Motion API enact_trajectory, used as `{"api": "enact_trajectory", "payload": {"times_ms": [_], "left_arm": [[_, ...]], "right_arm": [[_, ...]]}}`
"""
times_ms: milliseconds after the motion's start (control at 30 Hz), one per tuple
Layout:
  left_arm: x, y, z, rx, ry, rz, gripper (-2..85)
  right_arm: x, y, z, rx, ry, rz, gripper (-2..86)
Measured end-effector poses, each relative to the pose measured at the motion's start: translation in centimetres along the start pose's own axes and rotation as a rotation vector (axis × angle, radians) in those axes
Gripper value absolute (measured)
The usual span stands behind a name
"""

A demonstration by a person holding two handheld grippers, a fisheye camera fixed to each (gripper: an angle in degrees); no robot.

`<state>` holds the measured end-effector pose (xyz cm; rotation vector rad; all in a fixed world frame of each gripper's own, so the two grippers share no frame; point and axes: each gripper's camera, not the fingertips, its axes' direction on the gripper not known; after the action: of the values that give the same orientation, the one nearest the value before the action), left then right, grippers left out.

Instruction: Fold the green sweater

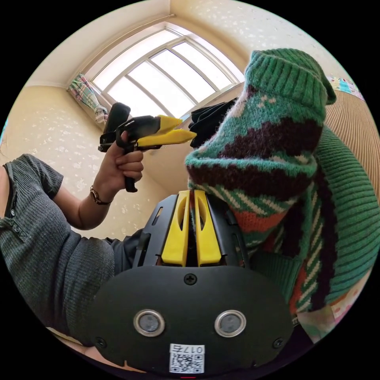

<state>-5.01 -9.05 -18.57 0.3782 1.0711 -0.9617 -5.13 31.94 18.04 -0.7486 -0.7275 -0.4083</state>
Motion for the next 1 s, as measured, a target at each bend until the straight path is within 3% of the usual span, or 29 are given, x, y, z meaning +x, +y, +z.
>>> {"api": "enact_trajectory", "payload": {"times_ms": [167,333,500,567,667,833,1000], "left_arm": [[-1.1,0.6,6.3,-0.164,0.038,-0.039,16.8],[-3.5,3.0,6.8,-0.217,0.249,-0.073,12.2],[-6.3,6.2,1.6,-0.054,0.611,0.046,6.1],[-7.3,8.5,-1.6,0.052,0.805,0.126,5.3],[-8.6,11.6,-6.4,0.204,0.975,0.256,5.2],[-11.3,15.8,-15.7,0.491,1.273,0.535,5.1],[-9.6,18.0,-24.5,0.61,1.354,0.925,5.0]], "right_arm": [[1.8,0.0,0.4,-0.043,-0.017,-0.019,2.5],[3.8,0.5,-0.2,-0.08,-0.002,0.005,2.0],[5.9,0.3,-2.0,0.005,-0.206,-0.027,1.1],[7.6,0.2,-3.4,0.103,-0.478,-0.073,0.6],[8.8,0.2,-4.6,0.219,-0.72,-0.144,0.5],[8.5,-0.7,-6.6,0.295,-0.723,-0.216,1.1],[7.9,-2.6,-7.7,0.309,-0.503,-0.133,3.8]]}}
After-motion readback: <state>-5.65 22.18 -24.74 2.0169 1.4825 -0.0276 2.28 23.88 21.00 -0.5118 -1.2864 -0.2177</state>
